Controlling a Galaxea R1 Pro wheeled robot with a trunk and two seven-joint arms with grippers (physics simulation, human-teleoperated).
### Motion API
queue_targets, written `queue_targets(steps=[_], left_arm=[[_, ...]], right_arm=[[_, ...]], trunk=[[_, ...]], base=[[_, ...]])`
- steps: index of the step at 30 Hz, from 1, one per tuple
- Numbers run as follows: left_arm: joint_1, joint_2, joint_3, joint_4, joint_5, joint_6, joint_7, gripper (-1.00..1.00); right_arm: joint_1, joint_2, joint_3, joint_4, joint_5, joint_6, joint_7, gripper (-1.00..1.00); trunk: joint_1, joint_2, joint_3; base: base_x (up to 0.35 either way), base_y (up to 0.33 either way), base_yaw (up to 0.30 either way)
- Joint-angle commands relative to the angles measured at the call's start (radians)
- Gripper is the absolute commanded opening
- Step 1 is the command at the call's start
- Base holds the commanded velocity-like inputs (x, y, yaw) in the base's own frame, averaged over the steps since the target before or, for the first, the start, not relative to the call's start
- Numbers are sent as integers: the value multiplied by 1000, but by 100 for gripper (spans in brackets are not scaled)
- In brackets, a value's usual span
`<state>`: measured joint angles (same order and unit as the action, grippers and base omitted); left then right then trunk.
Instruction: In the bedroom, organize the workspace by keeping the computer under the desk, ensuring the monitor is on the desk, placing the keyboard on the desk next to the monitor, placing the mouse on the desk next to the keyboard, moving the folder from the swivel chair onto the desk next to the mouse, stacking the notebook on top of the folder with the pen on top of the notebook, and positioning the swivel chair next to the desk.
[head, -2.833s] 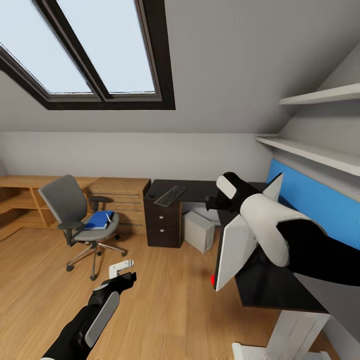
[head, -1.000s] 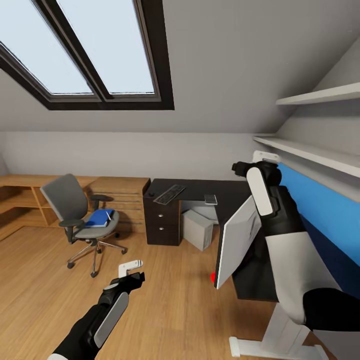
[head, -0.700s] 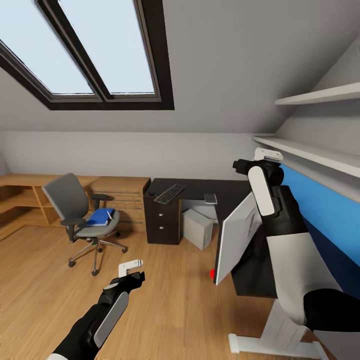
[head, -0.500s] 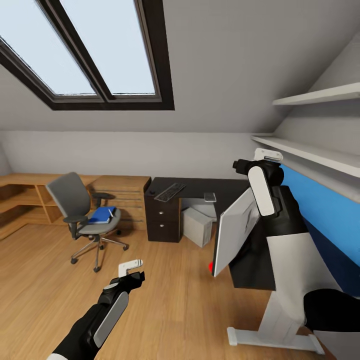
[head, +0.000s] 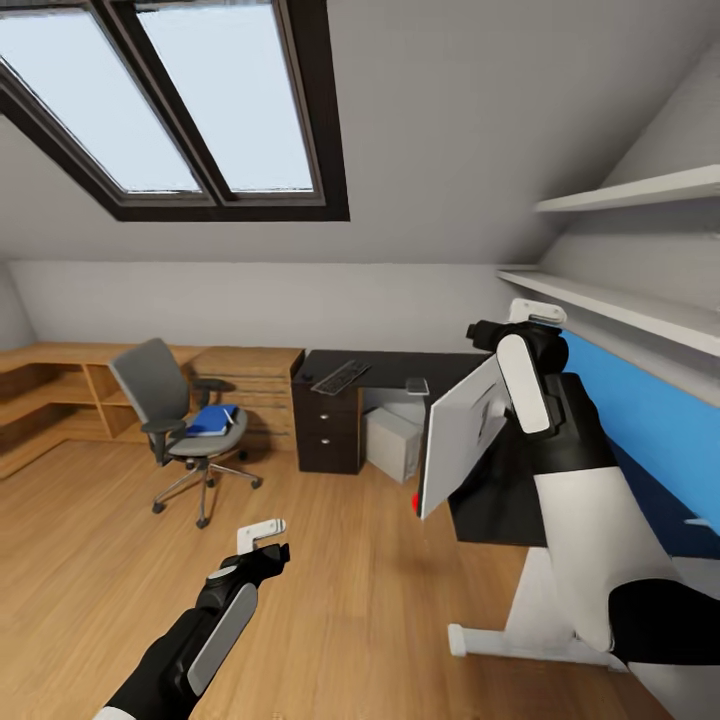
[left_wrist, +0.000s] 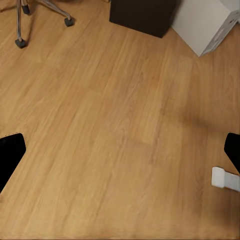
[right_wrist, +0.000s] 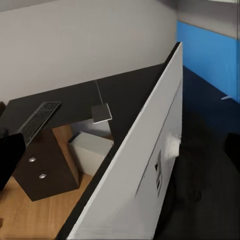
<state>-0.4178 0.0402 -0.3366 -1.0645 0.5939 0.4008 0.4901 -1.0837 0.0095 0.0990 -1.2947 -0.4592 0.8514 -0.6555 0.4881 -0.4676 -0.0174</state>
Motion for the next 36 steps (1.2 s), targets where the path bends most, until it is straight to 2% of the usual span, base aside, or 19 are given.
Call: queue_targets(steps=[1,11,25,27,33,36], left_arm=[[-1,1,-4,-2,9,1,10,100],[-1,2,-2,-2,9,1,10,100],[-1,3,-1,-2,9,2,10,100],[-1,2,-3,-2,8,2,11,100],[-1,1,-6,-7,9,1,10,100],[-1,1,-4,-46,10,2,7,100]], right_arm=[[-1,-1,1,0,-10,2,-10,100],[21,-4,2,15,-10,-3,-9,100],[49,-12,1,38,-10,-11,-7,100],[59,-15,1,69,-9,-35,-7,100],[90,-19,1,82,-8,-67,-7,100],[142,-31,1,86,-9,-127,-7,100]], trunk=[[0,-2,-2],[0,-2,-2],[0,-2,-2],[0,-2,-2],[0,-2,-2],[0,-2,-2]], base=[[-319,0,0],[-201,0,0],[-291,0,0],[-138,0,0],[-53,0,0],[-10,0,0]])
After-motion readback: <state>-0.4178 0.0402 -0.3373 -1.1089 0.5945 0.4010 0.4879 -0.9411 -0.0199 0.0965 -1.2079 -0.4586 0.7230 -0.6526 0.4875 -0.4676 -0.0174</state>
